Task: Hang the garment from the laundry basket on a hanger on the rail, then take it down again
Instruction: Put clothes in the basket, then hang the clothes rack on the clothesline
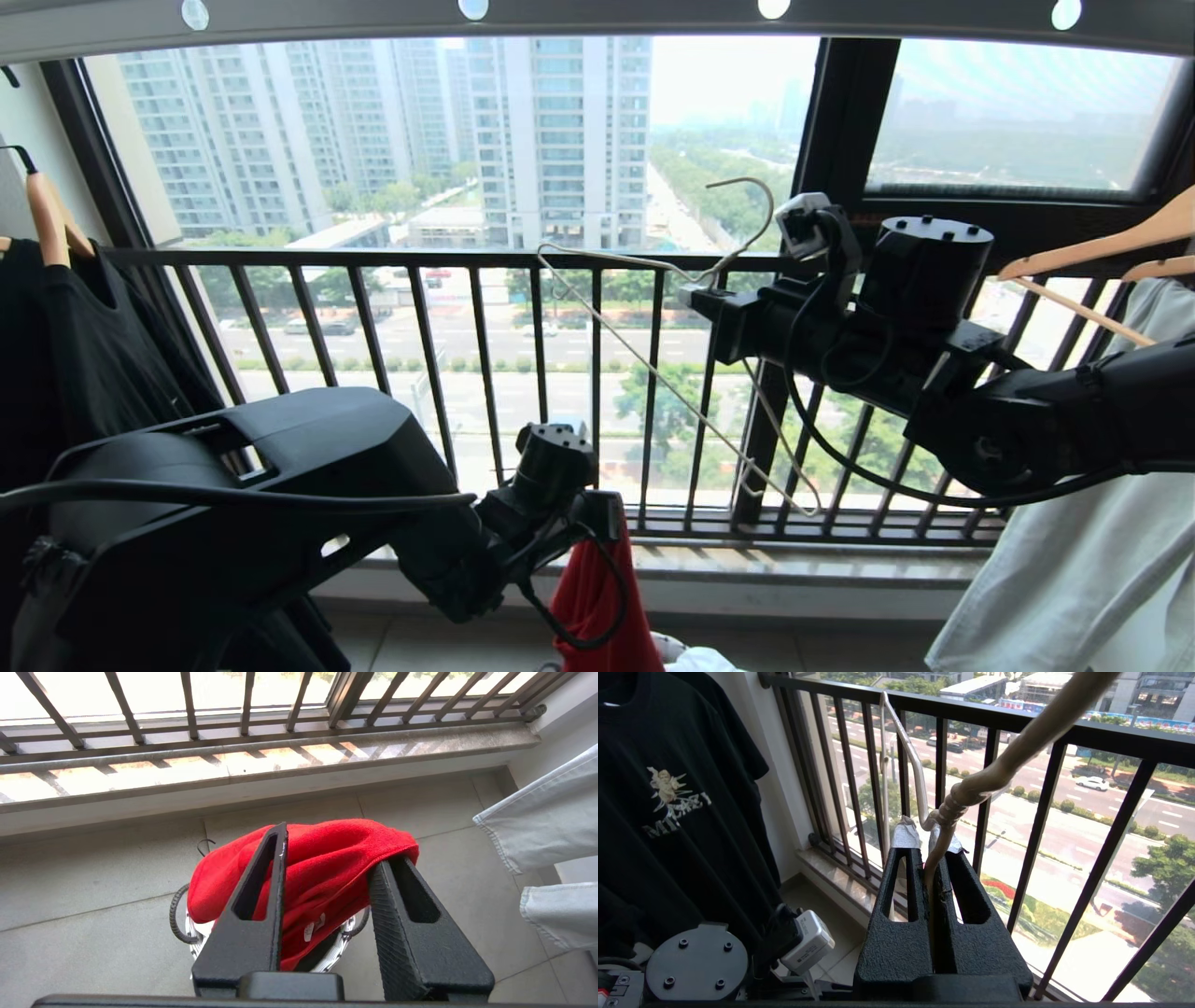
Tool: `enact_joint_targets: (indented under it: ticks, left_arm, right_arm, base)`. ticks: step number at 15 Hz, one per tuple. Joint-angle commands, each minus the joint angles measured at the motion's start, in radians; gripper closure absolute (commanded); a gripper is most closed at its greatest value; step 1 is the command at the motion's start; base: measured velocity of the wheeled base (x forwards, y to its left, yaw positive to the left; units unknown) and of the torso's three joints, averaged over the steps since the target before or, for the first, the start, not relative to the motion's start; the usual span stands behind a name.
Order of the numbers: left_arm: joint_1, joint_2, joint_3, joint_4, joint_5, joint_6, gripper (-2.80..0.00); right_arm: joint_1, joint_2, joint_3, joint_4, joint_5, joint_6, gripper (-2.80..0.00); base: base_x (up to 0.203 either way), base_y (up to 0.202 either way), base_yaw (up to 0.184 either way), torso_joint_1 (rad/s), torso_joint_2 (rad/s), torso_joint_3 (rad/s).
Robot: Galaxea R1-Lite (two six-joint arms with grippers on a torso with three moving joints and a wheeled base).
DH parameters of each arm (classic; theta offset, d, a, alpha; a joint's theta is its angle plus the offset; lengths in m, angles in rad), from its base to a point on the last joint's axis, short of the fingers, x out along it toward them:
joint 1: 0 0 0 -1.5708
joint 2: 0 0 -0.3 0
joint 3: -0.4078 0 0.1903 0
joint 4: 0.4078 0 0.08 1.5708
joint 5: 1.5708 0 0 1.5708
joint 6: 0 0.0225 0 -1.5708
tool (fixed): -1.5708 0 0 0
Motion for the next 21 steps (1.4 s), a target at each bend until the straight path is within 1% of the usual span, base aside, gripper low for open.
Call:
enact_joint_targets:
  ticks: [1,4,6,8,12,13,14,16,19,21]
  left_arm:
    - [0.002,0.002,-0.001,-0.005,0.0,-0.002,-2.8]
    - [0.002,-0.005,0.002,-0.003,0.0,0.01,-2.8]
    - [0.002,-0.01,0.005,0.009,0.003,0.045,-2.8]
    - [0.003,-0.031,0.003,0.066,0.023,0.075,-2.8]
    - [0.007,-0.091,0.014,0.095,0.026,0.085,-2.8]
    - [0.005,-0.115,0.027,0.113,0.026,0.106,-2.8]
    - [0.003,-0.135,0.038,0.14,0.025,0.131,0.0]
    - [-0.002,-0.188,0.039,0.192,0.025,0.139,0.0]
    - [-0.032,-0.354,0.025,0.417,0.023,0.143,0.0]
    - [-0.05,-0.465,0.017,0.517,0.023,0.146,0.0]
  right_arm:
    - [0.0,0.001,0.0,-0.005,0.002,0.001,0.0]
    - [-0.001,0.001,0.0,-0.005,0.002,0.001,0.0]
    - [-0.001,0.001,0.0,-0.005,0.002,0.001,0.0]
    - [-0.001,0.0,0.0,-0.006,0.002,0.001,0.0]
    - [-0.001,0.001,0.0,-0.007,0.002,0.001,0.0]
    - [-0.001,0.002,0.0,-0.007,0.002,0.001,0.0]
    - [-0.001,0.002,0.0,-0.007,0.002,0.001,0.0]
    - [-0.001,0.007,0.008,-0.008,0.002,-0.001,0.0]
    - [0.002,0.019,0.024,-0.01,0.006,-0.034,0.0]
    - [0.015,0.012,0.044,-0.01,0.006,-0.042,0.0]
  base:
    - [0.0,0.0,0.0,0.0,0.0,0.0]
    - [0.0,0.0,0.0,0.0,0.0,0.0]
    - [0.0,0.0,0.0,0.0,0.0,0.0]
    - [0.0,0.0,0.0,0.0,0.0,0.0]
    - [0.0,0.0,0.0,0.0,0.0,0.0]
    - [0.0,0.0,0.0,0.0,0.0,0.0]
    - [0.0,0.0,0.0,0.0,0.0,0.0]
    - [0.0,0.0,0.0,0.0,0.0,0.0]
    - [0.0,0.0,0.0,0.0,0.0,0.0]
    - [0.0,0.0,0.0,0.0,0.0,0.0]
